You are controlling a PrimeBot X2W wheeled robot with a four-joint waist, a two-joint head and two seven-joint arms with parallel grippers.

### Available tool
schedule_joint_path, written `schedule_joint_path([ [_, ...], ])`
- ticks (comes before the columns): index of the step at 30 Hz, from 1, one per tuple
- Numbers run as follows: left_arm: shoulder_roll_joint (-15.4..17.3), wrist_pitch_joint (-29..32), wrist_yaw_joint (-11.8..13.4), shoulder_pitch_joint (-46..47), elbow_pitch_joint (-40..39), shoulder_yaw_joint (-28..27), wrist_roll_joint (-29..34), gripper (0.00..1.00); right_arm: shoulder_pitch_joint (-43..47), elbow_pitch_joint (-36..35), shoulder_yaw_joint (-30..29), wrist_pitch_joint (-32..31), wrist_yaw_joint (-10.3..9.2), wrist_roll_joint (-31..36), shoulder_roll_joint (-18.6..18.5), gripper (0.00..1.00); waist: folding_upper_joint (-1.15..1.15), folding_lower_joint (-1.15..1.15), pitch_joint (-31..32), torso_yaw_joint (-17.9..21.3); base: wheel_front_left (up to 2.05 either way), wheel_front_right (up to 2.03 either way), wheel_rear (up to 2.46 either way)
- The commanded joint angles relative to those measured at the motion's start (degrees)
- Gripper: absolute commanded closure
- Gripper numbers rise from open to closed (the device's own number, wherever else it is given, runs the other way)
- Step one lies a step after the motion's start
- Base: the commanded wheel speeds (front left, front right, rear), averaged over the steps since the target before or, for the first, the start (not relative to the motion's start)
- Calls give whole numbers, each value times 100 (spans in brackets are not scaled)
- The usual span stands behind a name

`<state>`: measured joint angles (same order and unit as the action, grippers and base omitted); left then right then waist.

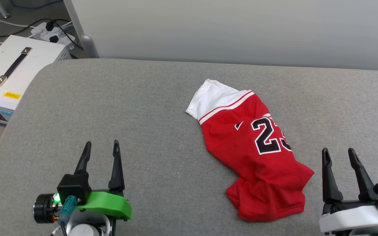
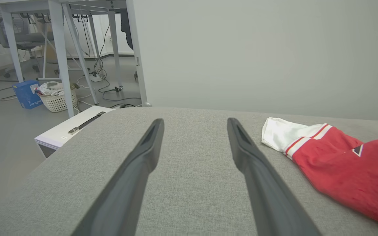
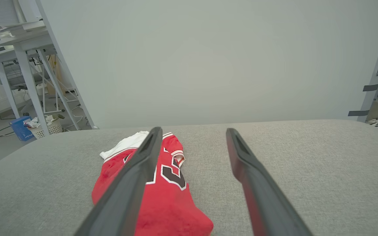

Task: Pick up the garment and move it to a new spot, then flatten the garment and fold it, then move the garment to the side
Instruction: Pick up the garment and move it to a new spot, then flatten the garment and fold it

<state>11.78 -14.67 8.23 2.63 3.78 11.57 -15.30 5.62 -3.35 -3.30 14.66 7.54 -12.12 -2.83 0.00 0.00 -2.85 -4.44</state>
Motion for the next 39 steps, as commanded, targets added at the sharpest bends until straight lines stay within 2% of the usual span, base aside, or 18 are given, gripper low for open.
schedule_joint_path([
  [1,-93,-32,-71,-111,44,-66,107,0,98,37,5,34,-5,-26,-5,0,0,0,20,-9,0,0,0],
  [8,-400,-32,-384,-194,234,-405,416,0,185,154,13,34,-5,-53,-5,0,0,0,54,-11,0,0,0],
  [15,-491,-32,-681,29,378,-677,614,0,73,109,55,34,-5,-6,-5,0,0,0,-16,80,0,0,0],
  [22,-96,-32,-1299,1585,842,-464,948,0,-237,-72,122,34,-5,109,-5,0,0,0,-399,301,0,0,0],
  [28,151,138,-1533,3396,1502,-70,778,0,-490,-230,145,34,-5,161,-5,0,0,0,-870,502,0,0,0],
  [31,263,560,-1564,4234,1834,249,558,0,-619,-279,167,34,-5,172,-5,0,0,0,-1110,605,0,0,0],
  [34,400,1285,-1569,5041,2192,925,-7,0,-747,-317,197,34,-5,185,-5,0,0,0,-1333,723,0,0,0],
  [39,672,2961,-1571,6072,2765,2058,-1218,0,-943,-366,234,34,-5,176,-5,0,0,0,-1662,916,0,0,0],
])
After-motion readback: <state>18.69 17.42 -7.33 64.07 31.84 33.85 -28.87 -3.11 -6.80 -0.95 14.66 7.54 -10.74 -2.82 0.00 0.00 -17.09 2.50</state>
